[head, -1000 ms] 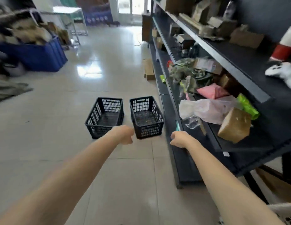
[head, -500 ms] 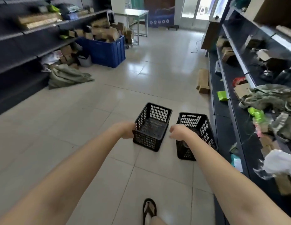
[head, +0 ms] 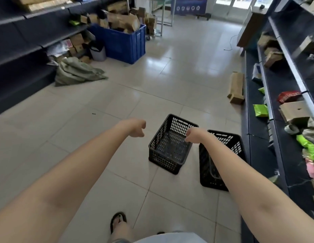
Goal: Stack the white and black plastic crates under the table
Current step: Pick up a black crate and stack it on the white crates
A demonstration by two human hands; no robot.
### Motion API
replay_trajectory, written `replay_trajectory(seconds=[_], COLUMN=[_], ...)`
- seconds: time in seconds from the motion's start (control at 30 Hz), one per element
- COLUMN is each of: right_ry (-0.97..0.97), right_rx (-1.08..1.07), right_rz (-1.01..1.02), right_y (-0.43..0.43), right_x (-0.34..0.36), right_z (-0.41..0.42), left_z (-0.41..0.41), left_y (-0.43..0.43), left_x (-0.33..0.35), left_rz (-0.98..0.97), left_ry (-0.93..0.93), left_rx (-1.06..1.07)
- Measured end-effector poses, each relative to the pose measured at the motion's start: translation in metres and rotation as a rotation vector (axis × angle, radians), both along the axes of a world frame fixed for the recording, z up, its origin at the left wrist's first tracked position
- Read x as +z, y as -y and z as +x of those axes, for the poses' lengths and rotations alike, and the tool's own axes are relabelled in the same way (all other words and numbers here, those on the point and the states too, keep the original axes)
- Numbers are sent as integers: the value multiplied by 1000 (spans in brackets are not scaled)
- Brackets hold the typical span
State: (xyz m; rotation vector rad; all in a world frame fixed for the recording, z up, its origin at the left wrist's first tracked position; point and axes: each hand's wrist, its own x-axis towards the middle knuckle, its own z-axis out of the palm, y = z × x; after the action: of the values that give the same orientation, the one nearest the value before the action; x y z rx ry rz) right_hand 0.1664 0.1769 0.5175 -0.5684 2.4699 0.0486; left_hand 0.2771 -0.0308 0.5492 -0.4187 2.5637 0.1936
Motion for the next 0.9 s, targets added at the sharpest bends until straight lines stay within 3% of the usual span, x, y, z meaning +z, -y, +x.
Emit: replay_trajectory(seconds=[0.47, 0.9], right_ry=[49, 141], right_rx=[-248, -595], right_rz=[31, -21], right_y=[155, 204], right_x=[-29, -66], right_z=[-116, -251], left_z=[-175, -398], left_y=[200, 246], left_x=[-26, -38], left_rz=[7, -79], left_ry=[-9, -5], left_rx=[-248, -656])
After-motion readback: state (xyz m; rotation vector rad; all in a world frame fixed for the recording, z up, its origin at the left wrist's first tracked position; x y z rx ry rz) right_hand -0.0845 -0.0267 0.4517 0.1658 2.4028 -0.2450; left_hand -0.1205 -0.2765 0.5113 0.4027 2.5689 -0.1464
